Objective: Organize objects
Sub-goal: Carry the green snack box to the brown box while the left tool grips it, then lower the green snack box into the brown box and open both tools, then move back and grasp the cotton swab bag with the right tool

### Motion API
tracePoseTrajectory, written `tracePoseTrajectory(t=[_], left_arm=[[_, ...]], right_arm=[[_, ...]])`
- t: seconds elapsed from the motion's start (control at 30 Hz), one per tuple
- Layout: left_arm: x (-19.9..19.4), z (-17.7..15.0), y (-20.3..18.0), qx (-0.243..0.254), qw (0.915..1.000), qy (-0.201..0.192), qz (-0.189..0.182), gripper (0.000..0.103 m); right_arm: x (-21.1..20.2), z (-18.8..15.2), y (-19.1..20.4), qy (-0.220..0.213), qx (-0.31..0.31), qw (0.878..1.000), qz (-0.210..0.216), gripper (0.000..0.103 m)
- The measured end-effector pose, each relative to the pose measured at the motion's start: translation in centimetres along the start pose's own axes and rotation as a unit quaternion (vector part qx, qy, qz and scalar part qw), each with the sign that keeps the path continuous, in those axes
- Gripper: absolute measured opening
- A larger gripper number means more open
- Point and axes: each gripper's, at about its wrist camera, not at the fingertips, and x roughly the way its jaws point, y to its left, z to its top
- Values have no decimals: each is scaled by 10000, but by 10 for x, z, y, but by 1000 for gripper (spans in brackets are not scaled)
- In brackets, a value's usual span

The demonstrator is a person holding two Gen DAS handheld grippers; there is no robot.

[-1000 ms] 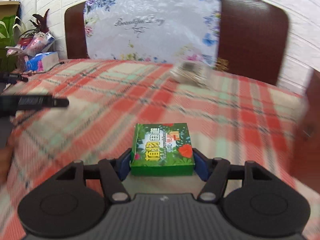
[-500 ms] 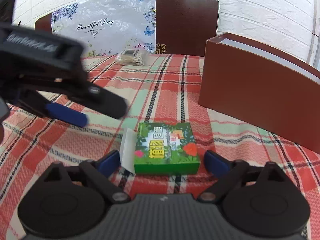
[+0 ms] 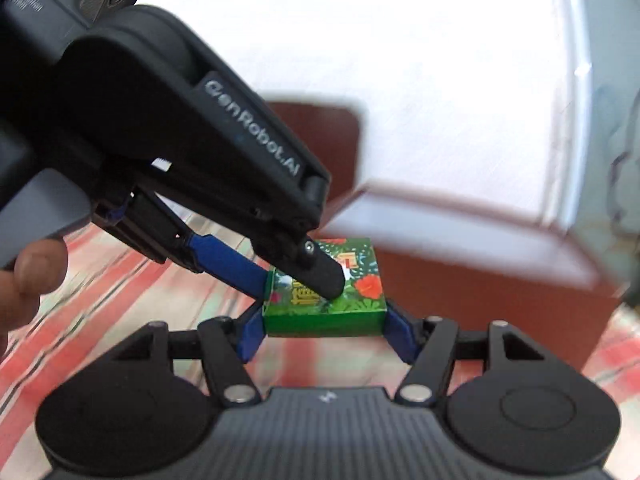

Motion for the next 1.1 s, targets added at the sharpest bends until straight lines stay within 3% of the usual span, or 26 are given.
tracePoseTrajectory(t=[0.13,0.3,0.33,0.37,0.43,0.5,0.63,0.8,0.9,1.1], left_arm=[[38,31,-30,342,9992,-123,-164,47],[92,44,-54,545,9985,-1,-35,59],[100,44,-58,624,9980,33,84,62],[104,43,-62,704,9973,58,202,62],[104,40,-63,794,9963,63,314,62],[97,34,-58,911,9955,-1,270,62],[79,24,-53,1078,9932,-158,401,62],[40,4,-37,1121,9904,-456,671,62],[22,-9,-22,1067,9879,-532,990,62],[7,-35,28,761,9796,-161,1855,62]], right_arm=[[13,19,-36,-393,109,9974,-593,61],[50,30,-79,-254,440,9937,-999,62],[59,29,-85,-186,489,9924,-1114,67],[68,28,-90,-71,515,9907,-1253,77],[77,23,-98,102,662,9867,-1483,81],[71,18,-104,26,955,9863,-1342,81],[54,8,-92,-275,871,9849,-1473,82],[32,-5,-65,-434,858,9865,-1323,83],[28,-14,-46,-196,816,9918,-961,84],[53,-27,-16,907,1009,9907,46,83]])
